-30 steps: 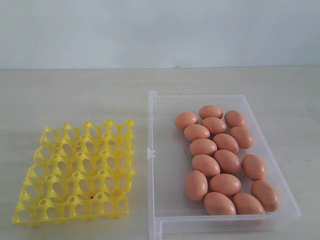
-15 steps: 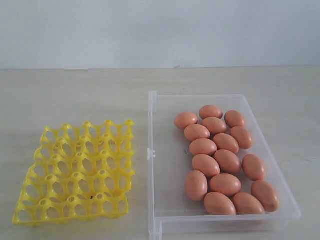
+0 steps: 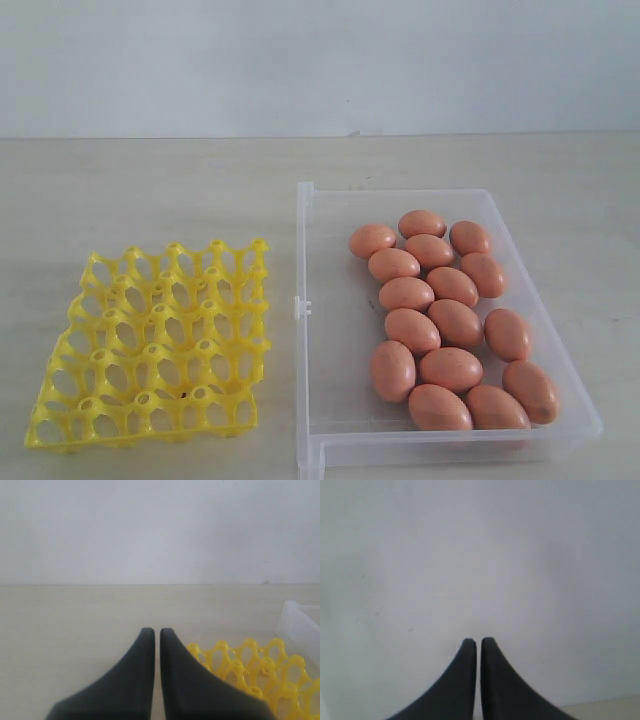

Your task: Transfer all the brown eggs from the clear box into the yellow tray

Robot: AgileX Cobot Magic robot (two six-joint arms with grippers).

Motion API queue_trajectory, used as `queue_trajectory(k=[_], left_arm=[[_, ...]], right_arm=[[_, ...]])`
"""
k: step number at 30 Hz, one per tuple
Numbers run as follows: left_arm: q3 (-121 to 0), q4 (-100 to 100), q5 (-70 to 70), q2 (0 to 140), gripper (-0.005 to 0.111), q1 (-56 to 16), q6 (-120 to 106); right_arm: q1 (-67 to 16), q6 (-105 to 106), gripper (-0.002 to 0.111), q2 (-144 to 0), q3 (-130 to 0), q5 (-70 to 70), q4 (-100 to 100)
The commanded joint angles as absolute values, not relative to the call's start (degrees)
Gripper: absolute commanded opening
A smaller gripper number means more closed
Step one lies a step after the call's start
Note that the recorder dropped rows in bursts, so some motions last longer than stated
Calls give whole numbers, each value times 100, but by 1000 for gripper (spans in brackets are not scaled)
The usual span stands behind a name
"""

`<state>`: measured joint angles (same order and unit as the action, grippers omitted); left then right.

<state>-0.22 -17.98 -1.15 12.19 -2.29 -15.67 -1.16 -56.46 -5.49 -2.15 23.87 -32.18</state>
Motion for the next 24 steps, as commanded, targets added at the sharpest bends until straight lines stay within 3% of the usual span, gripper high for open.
queue_trajectory(k=[1, 4, 9, 18, 24], left_arm=[[0, -1828, -174, 1237, 4, -258, -1597], [0, -1828, -174, 1237, 4, -258, -1597], [0, -1828, -174, 1237, 4, -258, -1597], [0, -1828, -174, 1237, 4, -258, -1597], [0, -1828, -174, 1237, 4, -258, -1597]], right_arm=[[-121, -6515, 0, -1962, -648, 4234, -5486], [-121, -10280, 0, -3840, -2006, 4078, -9832], [-179, -10839, 0, -6556, -2988, 6270, -9995], [-1096, -8363, 0, -7743, -3347, 4025, -9570], [-1590, -4699, 0, -7659, -3843, 3292, -7098]])
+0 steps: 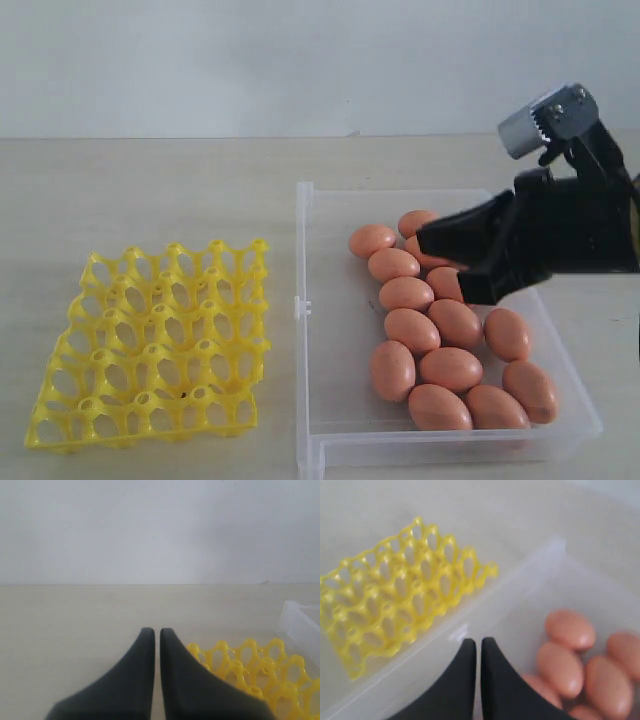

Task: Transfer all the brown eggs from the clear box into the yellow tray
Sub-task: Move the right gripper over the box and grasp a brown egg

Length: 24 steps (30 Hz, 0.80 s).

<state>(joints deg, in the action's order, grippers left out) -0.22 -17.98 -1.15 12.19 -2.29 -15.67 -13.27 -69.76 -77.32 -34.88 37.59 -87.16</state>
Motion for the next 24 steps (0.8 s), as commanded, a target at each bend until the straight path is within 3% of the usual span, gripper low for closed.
queue_trajectory(k=[1, 5, 9, 13, 15, 16, 17, 19, 21, 23, 24], left_arm=[[0, -1828, -174, 1237, 4, -258, -1597], [0, -1828, -174, 1237, 4, -258, -1597], [0, -1828, -174, 1237, 4, -258, -1597], [0, -1828, -174, 1237, 4, -258, -1597], [0, -1828, -174, 1237, 4, -258, -1597], [0, -1828, -174, 1237, 4, -258, -1597], [0, -1828, -174, 1237, 4, -258, -1597], [0, -1828, -174, 1237, 4, -258, -1597], [0, -1828, -174, 1237, 4, -258, -1597], [0, -1828, -174, 1237, 4, -258, -1597], [0, -1828, -174, 1237, 4, -258, -1597]], right_arm=[[-1672, -4155, 0, -7659, -3948, 3158, -6639], [-1786, -1727, 0, -7659, -4494, 2590, -4363], [-1786, -1237, 0, -7659, -4908, 2621, -2652], [-1786, -1510, 0, -7659, -5219, 2362, -2938], [-2047, -2633, 0, -7702, -5578, 574, -4481], [-2404, -3007, 0, -7794, -5752, -962, -4963], [-2603, -2709, 0, -7855, -5836, -1614, -4823], [-3020, -549, 0, -8136, -6182, -3056, -2713], [-3018, 2776, 0, -8661, -6874, -5703, 389], [-3030, 2915, 0, -9064, -7148, -6992, 912], [-3030, 2913, 0, -9159, -7146, -6996, 938]])
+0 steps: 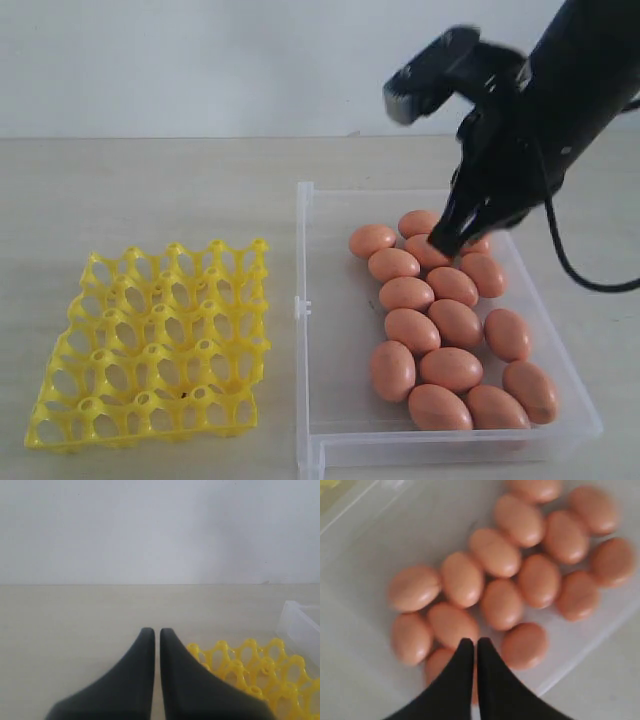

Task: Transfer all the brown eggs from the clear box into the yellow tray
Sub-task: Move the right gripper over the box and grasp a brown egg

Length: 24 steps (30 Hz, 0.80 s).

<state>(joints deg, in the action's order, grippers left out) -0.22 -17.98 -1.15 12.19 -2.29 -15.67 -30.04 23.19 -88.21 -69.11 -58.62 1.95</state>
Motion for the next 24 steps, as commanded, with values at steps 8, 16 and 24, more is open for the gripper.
queue_trajectory(k=[8, 16, 24], left_arm=[[0, -1828, -174, 1237, 4, -258, -1597], [0, -1828, -174, 1237, 4, -258, -1597], [0, -1828, -174, 1237, 4, -258, -1597]], right_arm=[[-3195, 3442, 61, -9450, -6850, -6625, 1213], [-3256, 3730, 48, -10070, -6850, -6152, 1013], [-3256, 3733, 55, -10688, -6873, -5506, 195]])
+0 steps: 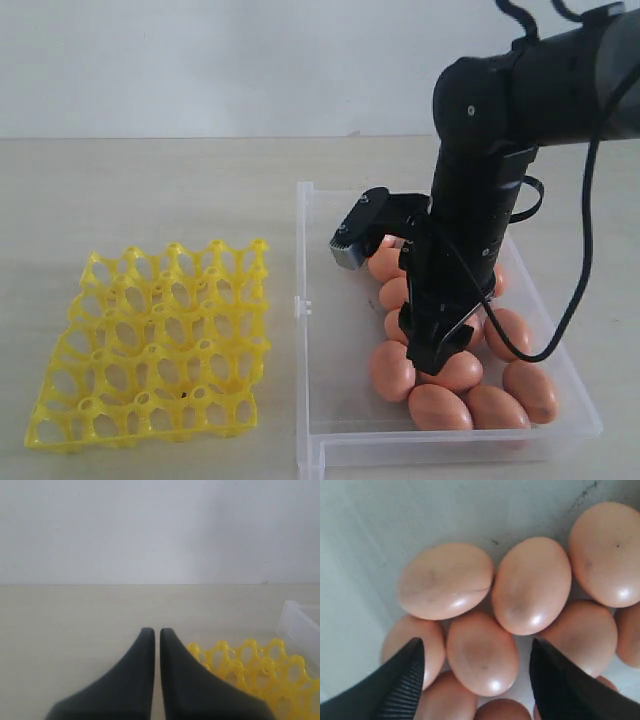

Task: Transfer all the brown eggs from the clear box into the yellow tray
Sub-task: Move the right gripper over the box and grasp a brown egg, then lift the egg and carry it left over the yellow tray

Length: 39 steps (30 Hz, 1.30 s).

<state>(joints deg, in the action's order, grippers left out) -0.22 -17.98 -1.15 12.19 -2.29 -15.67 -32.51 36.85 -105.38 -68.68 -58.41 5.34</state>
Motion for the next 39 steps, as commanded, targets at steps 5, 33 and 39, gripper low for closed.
queue_trajectory(k=[5, 33, 39], left_arm=[[0, -1828, -174, 1237, 4, -258, -1597], [0, -1828, -174, 1237, 4, -258, -1597], [0, -1828, -174, 1237, 4, -258, -1597]], right_arm=[[-3256, 3808, 55, -10764, -6873, -4950, 264], [-3256, 3931, 20, -11275, -6873, -4393, 824], [-3256, 3476, 0, -11275, -6863, -3983, 981]])
